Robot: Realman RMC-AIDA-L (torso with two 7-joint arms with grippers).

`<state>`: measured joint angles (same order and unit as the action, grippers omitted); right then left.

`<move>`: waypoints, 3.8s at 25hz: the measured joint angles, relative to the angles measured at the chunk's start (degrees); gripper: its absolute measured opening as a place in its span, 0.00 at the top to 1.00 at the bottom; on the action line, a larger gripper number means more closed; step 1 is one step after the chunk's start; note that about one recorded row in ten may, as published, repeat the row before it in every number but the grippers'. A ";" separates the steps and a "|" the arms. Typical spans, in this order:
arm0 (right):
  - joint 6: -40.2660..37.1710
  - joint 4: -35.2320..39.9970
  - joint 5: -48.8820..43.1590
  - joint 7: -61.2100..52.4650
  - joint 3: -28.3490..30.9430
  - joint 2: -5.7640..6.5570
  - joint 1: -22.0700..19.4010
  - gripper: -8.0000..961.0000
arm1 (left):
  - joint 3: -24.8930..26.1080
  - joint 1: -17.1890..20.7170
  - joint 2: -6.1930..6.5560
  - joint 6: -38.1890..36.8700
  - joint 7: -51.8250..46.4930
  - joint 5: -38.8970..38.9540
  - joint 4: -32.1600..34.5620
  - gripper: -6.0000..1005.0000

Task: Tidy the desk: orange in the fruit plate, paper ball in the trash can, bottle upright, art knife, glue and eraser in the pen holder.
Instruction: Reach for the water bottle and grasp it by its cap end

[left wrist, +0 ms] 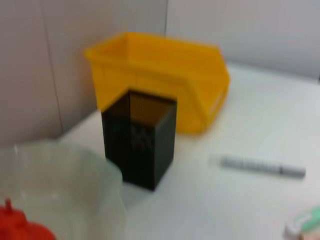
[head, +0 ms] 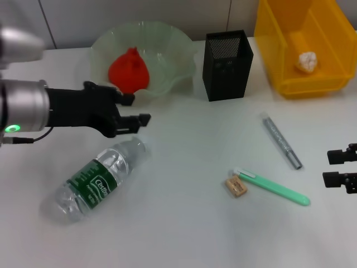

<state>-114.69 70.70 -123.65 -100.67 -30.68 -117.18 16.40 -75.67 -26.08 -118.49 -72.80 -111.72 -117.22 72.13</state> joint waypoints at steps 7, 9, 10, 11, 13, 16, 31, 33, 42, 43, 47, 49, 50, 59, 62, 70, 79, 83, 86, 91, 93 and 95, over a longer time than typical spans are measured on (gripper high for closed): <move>0.10 -0.40 -0.12 0.20 -0.24 -0.29 0.06 0.35 | -4.39 -8.44 -0.03 -4.45 -13.49 -15.19 -0.31 0.45; 0.10 -0.59 -0.13 0.50 -0.38 -0.35 0.15 0.35 | -6.11 -10.75 -0.11 -5.44 -16.78 -19.69 -0.35 0.45; 0.14 -0.65 -0.13 0.60 -0.43 -0.38 0.21 0.35 | -6.76 -11.58 -0.14 -5.81 -18.10 -21.51 -0.40 0.45; 0.17 -0.68 -0.14 0.69 -0.50 -0.42 0.26 0.35 | -7.18 -12.33 -0.18 -6.00 -19.03 -22.82 -0.50 0.45; 0.19 -0.81 -0.15 0.75 -0.62 -0.46 0.38 0.35 | -7.86 -14.09 -0.28 -6.11 -20.67 -25.15 -0.91 0.45; 0.21 -1.43 -0.21 1.00 -0.65 -0.48 0.60 0.35 | -8.83 -15.91 -0.44 -6.09 -21.83 -26.92 -1.66 0.45; 1.04 -4.42 -0.60 2.82 -0.60 -0.46 0.63 0.35 | -12.48 -19.20 -0.67 -4.78 -24.83 -28.35 -4.46 0.42; 1.21 -4.86 -0.63 3.07 -0.61 -0.34 0.68 0.35 | -13.14 -19.67 -0.68 -3.96 -25.40 -28.54 -5.35 0.42; 2.42 -5.21 -2.61 4.52 -0.70 -0.36 0.84 0.35 | -14.55 -22.47 -0.69 -0.21 -27.89 -28.68 -11.38 0.42; 2.47 -5.28 -2.84 4.73 -0.70 -0.36 0.88 0.35 | -15.07 -22.60 -0.69 0.93 -28.79 -28.72 -11.75 0.42; 2.98 -5.69 -2.92 5.26 -0.66 -0.41 1.06 0.36 | -15.20 -22.65 -0.69 1.89 -29.30 -28.72 -12.69 0.42; 3.23 -6.33 -2.92 5.40 -0.68 -0.38 1.24 0.36 | -15.25 -22.89 -0.68 2.52 -29.34 -28.66 -14.17 0.42; 3.28 -6.77 -2.92 5.53 -0.68 -0.33 1.38 0.36 | -15.28 -23.27 -0.69 2.68 -29.35 -28.65 -15.60 0.42; 3.90 -8.20 -3.01 6.01 -0.70 -0.18 2.02 0.36 | -15.83 -23.39 -0.68 3.52 -29.15 -28.49 -16.86 0.42; 3.97 -8.27 -3.54 6.07 -0.70 -0.27 2.13 0.36 | -16.24 -23.36 -0.68 4.04 -29.13 -28.37 -17.09 0.42; 4.10 -8.30 -3.72 6.10 -0.69 -0.37 2.17 0.36 | -17.84 -23.51 -0.68 6.66 -28.92 -27.96 -19.08 0.42; 4.41 -8.30 -3.72 6.10 -0.69 -0.42 2.17 0.36 | -18.20 -23.18 -0.68 7.40 -28.93 -27.96 -19.33 0.42; 4.49 -8.30 -3.72 6.10 -0.70 -0.47 2.22 0.36 | -18.21 -23.20 -0.68 7.95 -29.05 -27.97 -20.17 0.42; 4.50 -8.30 -3.72 6.10 -0.70 -0.50 2.21 0.36 | -18.26 -23.23 -0.68 8.38 -29.05 -27.98 -20.57 0.42; 4.50 -8.30 -3.71 6.10 -0.70 -0.51 2.18 0.36 | -18.29 -23.23 -0.68 8.75 -29.21 -27.97 -20.63 0.42; 4.50 -8.30 -3.70 6.09 -0.70 -0.51 2.17 0.36 | -18.28 -23.23 -0.68 8.78 -29.29 -27.98 -20.63 0.42; 4.49 -8.30 -3.69 6.09 -0.70 -0.51 2.16 0.36 | -18.29 -23.22 -0.68 8.77 -29.34 -27.98 -20.63 0.42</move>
<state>-110.19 62.40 -127.35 -94.58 -31.38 -117.68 18.56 -93.96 -49.30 -119.18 -64.02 -141.06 -145.20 51.50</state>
